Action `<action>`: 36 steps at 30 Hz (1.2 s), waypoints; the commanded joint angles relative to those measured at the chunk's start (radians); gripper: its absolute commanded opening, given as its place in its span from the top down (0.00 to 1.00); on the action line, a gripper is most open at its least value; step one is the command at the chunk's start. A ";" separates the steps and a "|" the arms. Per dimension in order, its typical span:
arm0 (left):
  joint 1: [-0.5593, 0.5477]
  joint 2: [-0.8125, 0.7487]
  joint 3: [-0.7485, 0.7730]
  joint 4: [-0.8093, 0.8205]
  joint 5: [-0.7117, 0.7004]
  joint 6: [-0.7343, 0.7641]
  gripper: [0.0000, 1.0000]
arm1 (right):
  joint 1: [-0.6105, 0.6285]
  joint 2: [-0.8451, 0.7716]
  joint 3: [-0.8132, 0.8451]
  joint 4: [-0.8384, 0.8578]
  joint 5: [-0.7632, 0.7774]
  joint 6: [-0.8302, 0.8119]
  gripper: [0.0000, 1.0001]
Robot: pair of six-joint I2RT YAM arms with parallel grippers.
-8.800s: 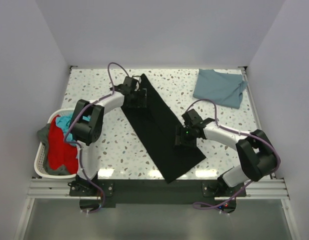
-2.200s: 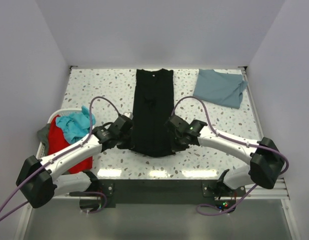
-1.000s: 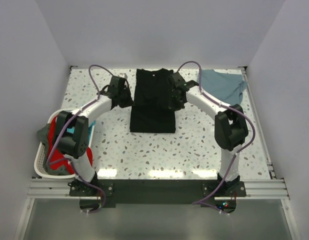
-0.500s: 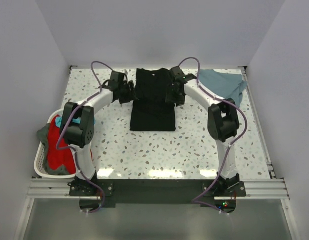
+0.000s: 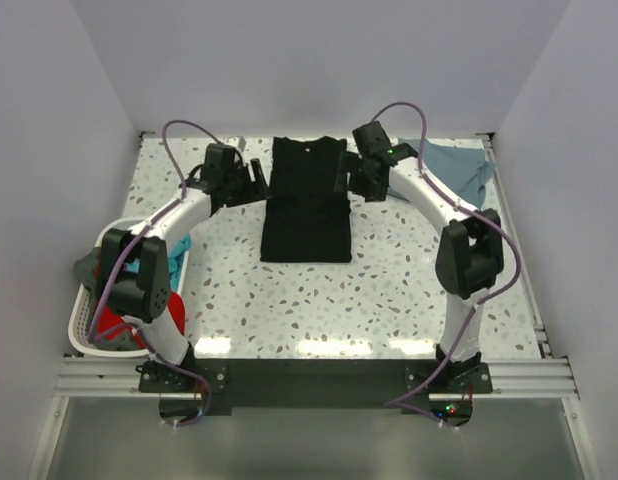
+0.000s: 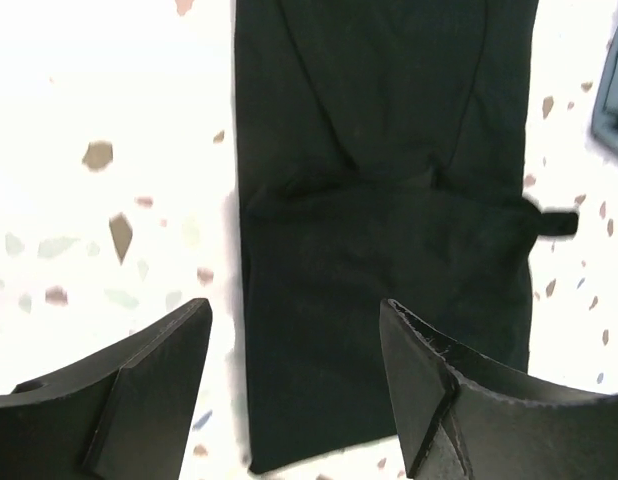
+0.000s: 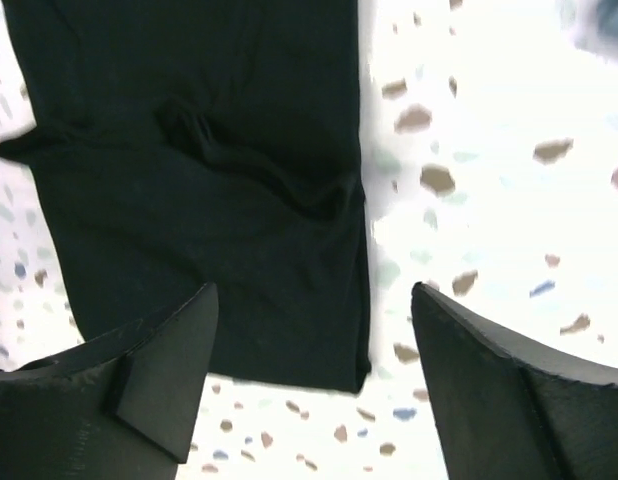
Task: Fold and stack the t-shirts
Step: Fold the tshirt
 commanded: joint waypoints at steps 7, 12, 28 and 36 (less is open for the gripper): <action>0.003 -0.179 -0.260 0.029 0.056 0.046 0.32 | 0.029 -0.233 -0.383 0.132 -0.113 0.055 0.32; 0.000 -0.238 -0.384 0.048 0.073 0.029 0.36 | 0.081 -0.269 -0.524 0.173 -0.112 0.087 0.39; -0.014 -0.310 -0.501 0.040 0.074 0.020 0.38 | 0.100 -0.187 -0.579 0.222 -0.096 0.089 0.48; -0.018 -0.315 -0.493 0.026 0.056 0.020 0.38 | 0.100 -0.153 -0.610 0.247 -0.113 0.097 0.54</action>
